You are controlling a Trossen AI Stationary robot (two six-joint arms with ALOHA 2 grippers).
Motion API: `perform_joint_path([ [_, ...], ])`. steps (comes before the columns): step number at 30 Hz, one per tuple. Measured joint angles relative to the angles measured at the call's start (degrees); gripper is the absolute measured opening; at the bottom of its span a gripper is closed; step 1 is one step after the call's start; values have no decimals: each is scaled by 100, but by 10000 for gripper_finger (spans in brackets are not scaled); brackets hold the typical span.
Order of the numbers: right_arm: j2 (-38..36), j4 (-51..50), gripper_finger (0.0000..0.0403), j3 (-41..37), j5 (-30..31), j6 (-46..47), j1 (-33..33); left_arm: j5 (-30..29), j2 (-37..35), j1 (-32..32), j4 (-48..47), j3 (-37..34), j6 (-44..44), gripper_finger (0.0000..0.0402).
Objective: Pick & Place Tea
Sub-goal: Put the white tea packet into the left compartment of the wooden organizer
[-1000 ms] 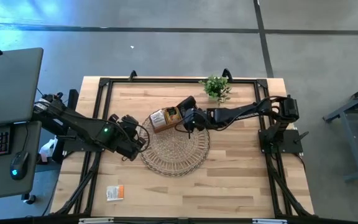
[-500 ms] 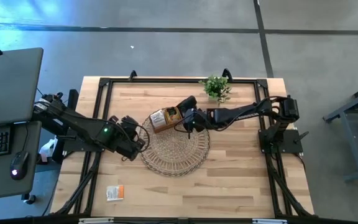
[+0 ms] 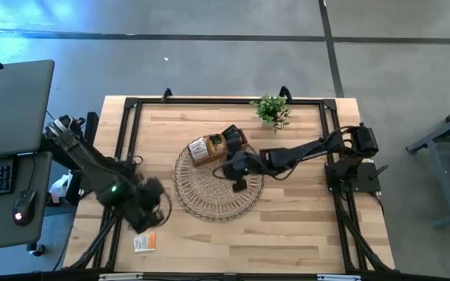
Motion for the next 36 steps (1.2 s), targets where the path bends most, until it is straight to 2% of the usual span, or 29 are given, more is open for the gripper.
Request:
perform_joint_path([
  [3, 0, 80, 133, 0, -780, 557, 226, 469, 1, -471, 918, -365, -24, 0],
  [7, 0, 246, 133, 0, -745, 807, 583, 1241, 1, -929, 2607, -1089, -449, 0],
  [13, 0, 327, 133, 0, -780, 536, 899, 1741, 101, -1260, 4422, -2311, -1356, 0],
  [17, 0, 325, 133, 0, -784, 500, 921, 2174, 178, -1257, 4864, -2872, -1775, 0],
  [24, 0, 323, 133, 0, -784, 545, 750, 2808, 281, -1259, 5258, -2974, -1898, 0],
  [31, 0, 284, 133, 0, -784, 557, 640, 2940, 284, -1259, 5365, -2973, -1807, 0],
  [36, 0, 274, 134, 0, -784, 561, 640, 2783, 543, -1257, 5799, -2971, -1409, 0],
])
